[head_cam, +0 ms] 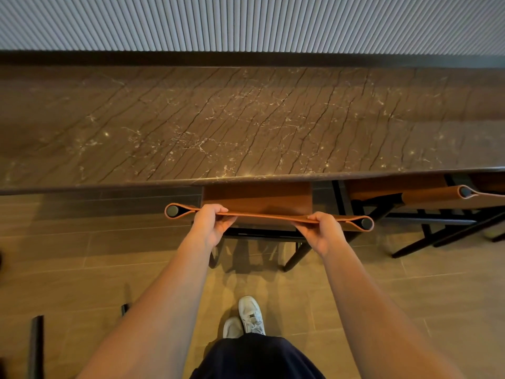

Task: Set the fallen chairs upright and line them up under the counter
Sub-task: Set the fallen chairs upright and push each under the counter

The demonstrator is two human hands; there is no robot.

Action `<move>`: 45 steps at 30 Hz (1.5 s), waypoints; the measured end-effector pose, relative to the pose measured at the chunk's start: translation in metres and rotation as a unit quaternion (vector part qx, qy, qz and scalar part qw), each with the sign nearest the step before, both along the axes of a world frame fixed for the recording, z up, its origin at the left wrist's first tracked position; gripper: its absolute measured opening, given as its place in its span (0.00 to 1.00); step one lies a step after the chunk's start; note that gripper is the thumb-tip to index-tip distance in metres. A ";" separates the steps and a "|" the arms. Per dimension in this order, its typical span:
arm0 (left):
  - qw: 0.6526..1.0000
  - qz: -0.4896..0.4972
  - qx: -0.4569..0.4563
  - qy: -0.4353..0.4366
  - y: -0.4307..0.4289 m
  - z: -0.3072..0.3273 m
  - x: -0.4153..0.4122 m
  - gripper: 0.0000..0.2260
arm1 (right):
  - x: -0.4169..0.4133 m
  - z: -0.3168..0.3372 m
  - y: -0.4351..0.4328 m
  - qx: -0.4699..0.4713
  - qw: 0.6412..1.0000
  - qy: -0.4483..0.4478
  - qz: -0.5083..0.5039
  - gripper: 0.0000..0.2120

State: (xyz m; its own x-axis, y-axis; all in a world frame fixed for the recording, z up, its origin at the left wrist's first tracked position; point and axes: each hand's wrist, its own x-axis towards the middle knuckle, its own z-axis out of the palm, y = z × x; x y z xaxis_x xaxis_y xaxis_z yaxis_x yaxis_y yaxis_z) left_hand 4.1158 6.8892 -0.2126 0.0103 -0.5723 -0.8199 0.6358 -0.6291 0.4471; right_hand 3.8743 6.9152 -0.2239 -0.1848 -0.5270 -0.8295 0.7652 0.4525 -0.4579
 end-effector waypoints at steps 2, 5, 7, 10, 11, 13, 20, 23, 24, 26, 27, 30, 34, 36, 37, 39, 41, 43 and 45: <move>1.000 -0.013 0.007 -0.007 0.003 0.003 0.000 0.11 | 0.003 0.003 0.003 0.001 1.000 0.002 -0.003 0.08; 0.999 -0.034 0.008 -0.018 0.011 0.007 0.000 0.05 | 0.007 0.007 0.013 -0.002 1.000 0.021 0.004 0.05; 0.999 -0.033 -0.006 -0.019 0.016 0.008 0.002 0.07 | 0.010 0.010 0.019 -0.005 0.998 0.053 0.026 0.06; 0.999 -0.030 -0.031 -0.018 0.027 0.010 0.006 0.11 | 0.015 0.014 0.028 -0.022 0.994 0.084 0.067 0.06; 0.999 -0.026 -0.037 -0.017 0.031 0.010 0.007 0.12 | 0.017 0.016 0.031 -0.029 0.992 0.089 0.079 0.07; 0.998 -0.019 -0.052 -0.014 0.039 0.015 0.010 0.14 | 0.019 0.019 0.036 -0.044 0.989 0.097 0.102 0.09; 0.992 0.008 -0.112 -0.063 0.079 0.042 0.019 0.13 | 0.025 0.043 0.061 -0.076 0.975 0.118 0.170 0.08; 0.987 0.040 -0.144 -0.058 0.108 0.057 0.024 0.10 | 0.027 0.057 0.077 -0.122 0.955 0.143 0.228 0.07; 0.986 0.045 -0.153 -0.057 0.116 0.061 0.024 0.12 | 0.028 0.061 0.080 -0.136 0.949 0.149 0.242 0.08; 0.981 0.061 -0.171 -0.069 0.145 0.070 0.022 0.17 | 0.030 0.069 0.095 -0.158 0.937 0.148 0.275 0.09; 0.978 0.074 -0.181 -0.072 0.162 0.075 0.020 0.19 | 0.031 0.074 0.104 -0.169 0.929 0.146 0.296 0.08; 0.971 0.110 -0.191 -0.089 0.212 0.084 0.016 0.20 | 0.036 0.089 0.130 -0.191 0.909 0.139 0.345 0.07; 0.960 0.166 -0.198 -0.108 0.283 0.091 0.014 0.19 | 0.047 0.108 0.170 -0.206 0.882 0.133 0.404 0.07; 0.954 0.184 -0.200 -0.123 0.315 0.094 0.015 0.18 | 0.056 0.114 0.190 -0.213 0.871 0.129 0.424 0.08; 0.951 0.196 -0.202 -0.128 0.330 0.095 0.016 0.18 | 0.060 0.115 0.200 -0.213 0.866 0.126 0.434 0.08; 0.944 0.224 -0.204 -0.132 0.359 0.098 0.021 0.16 | 0.070 0.118 0.219 -0.214 0.859 0.120 0.449 0.09; 0.939 0.239 -0.208 -0.136 0.386 0.102 0.024 0.14 | 0.078 0.117 0.236 -0.212 0.855 0.106 0.462 0.10; 0.934 0.250 -0.210 -0.147 0.413 0.105 0.026 0.13 | 0.087 0.116 0.254 -0.211 0.848 0.089 0.477 0.11; 0.924 0.282 -0.207 -0.152 0.445 0.109 0.032 0.13 | 0.100 0.117 0.275 -0.213 0.836 0.080 0.500 0.11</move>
